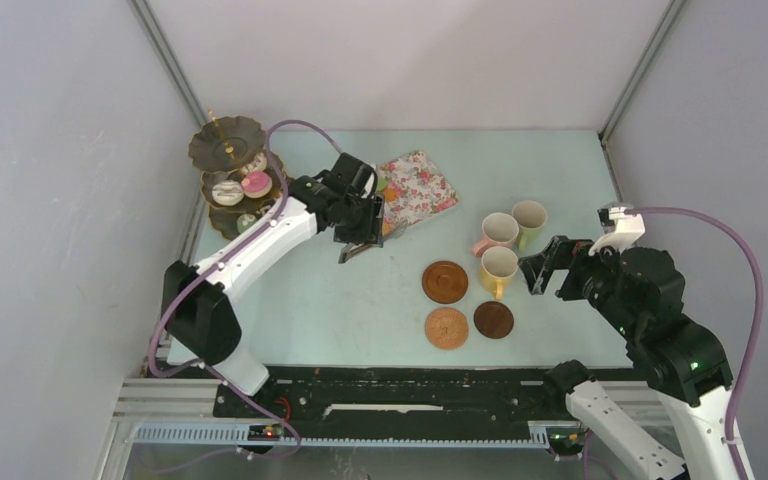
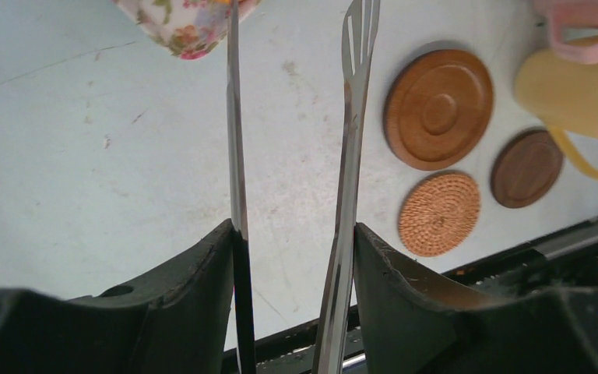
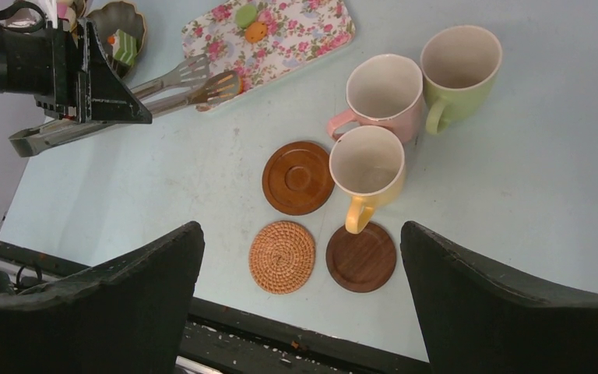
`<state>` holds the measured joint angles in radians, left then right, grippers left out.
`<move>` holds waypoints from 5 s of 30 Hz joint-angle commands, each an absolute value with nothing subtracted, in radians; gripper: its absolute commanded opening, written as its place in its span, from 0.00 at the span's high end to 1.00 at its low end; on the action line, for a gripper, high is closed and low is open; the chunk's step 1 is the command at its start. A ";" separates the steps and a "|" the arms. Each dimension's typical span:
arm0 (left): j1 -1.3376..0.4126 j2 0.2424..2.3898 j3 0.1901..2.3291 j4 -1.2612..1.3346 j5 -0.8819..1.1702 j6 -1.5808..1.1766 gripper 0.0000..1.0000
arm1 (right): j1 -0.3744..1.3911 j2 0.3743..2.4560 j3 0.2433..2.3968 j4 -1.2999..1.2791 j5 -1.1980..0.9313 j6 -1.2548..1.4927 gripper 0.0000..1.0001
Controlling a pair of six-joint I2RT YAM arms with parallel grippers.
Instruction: Serve the afternoon tea
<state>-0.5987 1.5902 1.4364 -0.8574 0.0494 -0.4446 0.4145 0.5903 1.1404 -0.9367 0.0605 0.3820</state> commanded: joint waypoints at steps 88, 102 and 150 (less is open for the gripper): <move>-0.471 1.849 1.660 -1.029 0.063 -0.567 0.66 | 0.399 0.598 1.115 -0.913 0.064 0.364 0.00; -0.470 1.862 1.798 -1.051 0.042 -0.553 0.71 | 0.396 0.588 1.115 -0.916 0.060 0.365 0.00; -0.124 1.556 2.234 -1.334 -0.217 -0.567 0.70 | 0.431 0.609 1.115 -0.891 0.041 0.362 0.00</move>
<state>-0.1490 1.5795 2.2742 -1.3453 -0.1871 -0.5758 0.4244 0.6033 1.1149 -0.9394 0.0380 0.3687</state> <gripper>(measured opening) 0.382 0.997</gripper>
